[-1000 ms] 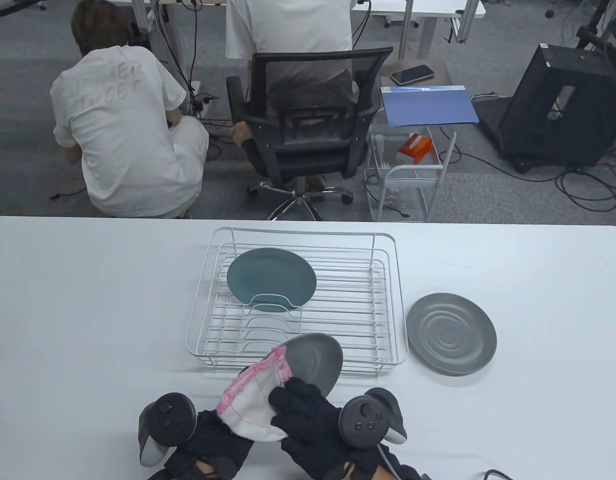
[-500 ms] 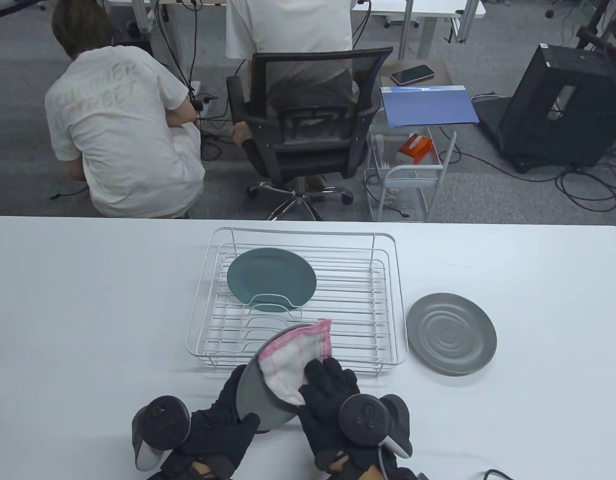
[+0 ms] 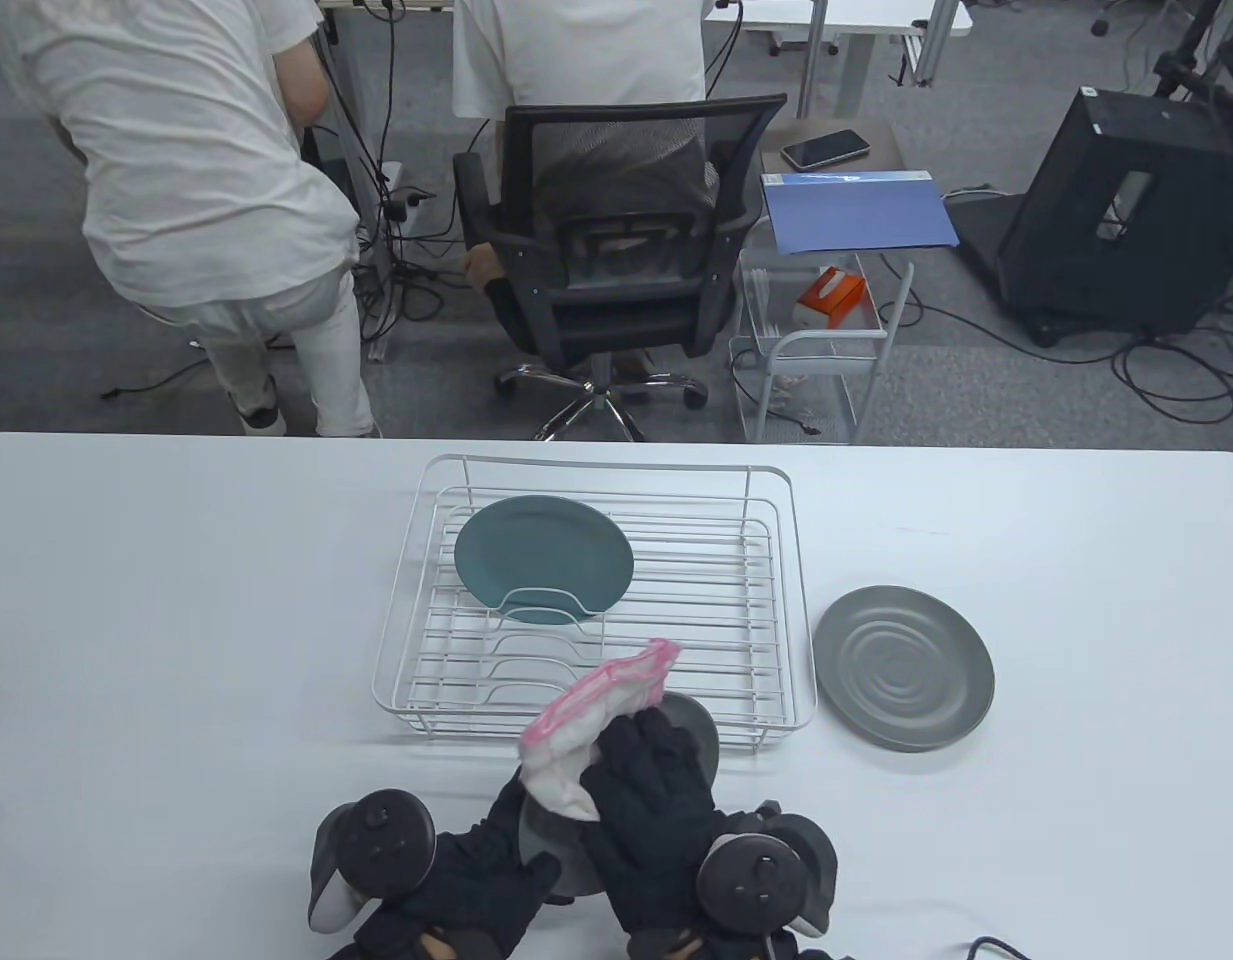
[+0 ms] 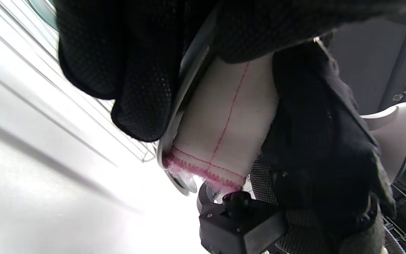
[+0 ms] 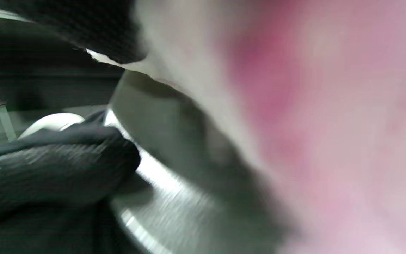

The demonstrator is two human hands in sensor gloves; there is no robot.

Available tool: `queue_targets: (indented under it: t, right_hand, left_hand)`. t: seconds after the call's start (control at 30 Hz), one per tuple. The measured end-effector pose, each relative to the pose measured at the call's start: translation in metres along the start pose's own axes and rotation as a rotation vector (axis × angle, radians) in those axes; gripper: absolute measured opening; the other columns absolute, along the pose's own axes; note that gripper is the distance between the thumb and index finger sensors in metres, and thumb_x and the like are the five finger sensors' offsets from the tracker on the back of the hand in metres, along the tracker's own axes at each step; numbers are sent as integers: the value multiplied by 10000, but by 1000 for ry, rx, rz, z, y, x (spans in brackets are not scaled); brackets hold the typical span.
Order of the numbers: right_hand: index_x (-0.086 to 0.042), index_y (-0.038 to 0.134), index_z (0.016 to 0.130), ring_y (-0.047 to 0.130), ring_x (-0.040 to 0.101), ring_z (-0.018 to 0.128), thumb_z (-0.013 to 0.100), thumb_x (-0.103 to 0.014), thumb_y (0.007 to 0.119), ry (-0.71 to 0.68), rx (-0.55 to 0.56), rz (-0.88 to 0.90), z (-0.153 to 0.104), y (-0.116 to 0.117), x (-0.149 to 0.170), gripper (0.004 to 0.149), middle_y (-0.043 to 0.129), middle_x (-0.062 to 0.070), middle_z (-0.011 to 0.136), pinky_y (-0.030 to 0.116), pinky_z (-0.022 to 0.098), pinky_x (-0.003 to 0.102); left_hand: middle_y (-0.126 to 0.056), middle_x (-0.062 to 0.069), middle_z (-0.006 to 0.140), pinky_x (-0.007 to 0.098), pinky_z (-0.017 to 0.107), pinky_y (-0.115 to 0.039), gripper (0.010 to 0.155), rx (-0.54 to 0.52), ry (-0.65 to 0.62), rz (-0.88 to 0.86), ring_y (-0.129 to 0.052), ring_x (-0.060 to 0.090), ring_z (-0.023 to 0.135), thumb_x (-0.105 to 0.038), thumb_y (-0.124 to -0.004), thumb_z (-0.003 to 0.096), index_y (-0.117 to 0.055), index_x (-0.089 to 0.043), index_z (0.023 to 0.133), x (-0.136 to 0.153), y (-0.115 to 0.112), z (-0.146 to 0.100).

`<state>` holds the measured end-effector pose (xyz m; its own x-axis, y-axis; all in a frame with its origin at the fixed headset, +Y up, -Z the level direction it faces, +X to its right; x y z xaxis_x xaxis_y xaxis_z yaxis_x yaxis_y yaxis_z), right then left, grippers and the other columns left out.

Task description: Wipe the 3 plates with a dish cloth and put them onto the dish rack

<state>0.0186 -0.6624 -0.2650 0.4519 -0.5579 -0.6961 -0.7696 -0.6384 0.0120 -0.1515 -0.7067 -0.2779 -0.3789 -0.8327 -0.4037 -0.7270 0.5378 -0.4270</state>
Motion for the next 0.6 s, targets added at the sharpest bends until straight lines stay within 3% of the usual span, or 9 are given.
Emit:
queue_targets:
  t: [0.2, 0.3, 0.43, 0.6]
  right_hand:
    - [-45, 721, 850, 249, 308, 933, 472, -383, 741, -79, -173, -40, 2, 22, -8, 507, 404, 49, 1035, 231, 635, 616]
    - [-35, 714, 850, 236, 303, 932, 471, -372, 743, -58, -213, 23, 2, 28, -7, 508, 399, 53, 1035, 217, 633, 618]
    - [-41, 725, 845, 255, 310, 933, 473, -376, 744, -53, -257, -12, 1, 31, -8, 500, 413, 57, 1035, 219, 630, 620]
    - [-49, 727, 847, 261, 326, 934, 481, -376, 742, 48, -376, -93, -2, 43, 3, 492, 392, 57, 1036, 209, 629, 613]
  left_hand:
    - [-598, 79, 1126, 529, 567, -822, 731, -77, -24, -29, -1082, 363, 664, -289, -709, 553, -198, -272, 1075, 1, 15, -5]
    - [-602, 76, 1125, 532, 565, -822, 730, -111, -35, -59, -1084, 365, 661, -289, -714, 550, -208, -279, 1076, 3, 22, -8]
    - [-580, 64, 1138, 536, 582, -810, 731, -143, -44, -99, -1070, 372, 687, -292, -710, 555, -198, -295, 1076, 3, 28, -11]
    - [-590, 62, 1135, 542, 582, -808, 716, -241, -32, -79, -1067, 382, 688, -288, -706, 558, -215, -300, 1079, 6, 42, -17]
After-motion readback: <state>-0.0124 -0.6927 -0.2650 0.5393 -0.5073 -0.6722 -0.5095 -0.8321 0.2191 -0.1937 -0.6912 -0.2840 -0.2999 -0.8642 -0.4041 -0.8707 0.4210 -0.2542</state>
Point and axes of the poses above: the tracker on the back of each hand, its own x axis roughly to the little-finger side, its own z axis roughly from the wrist to the fingertips, y = z × x, the point moved 5 cm from there along z, roughly from the wrist to the fingertips
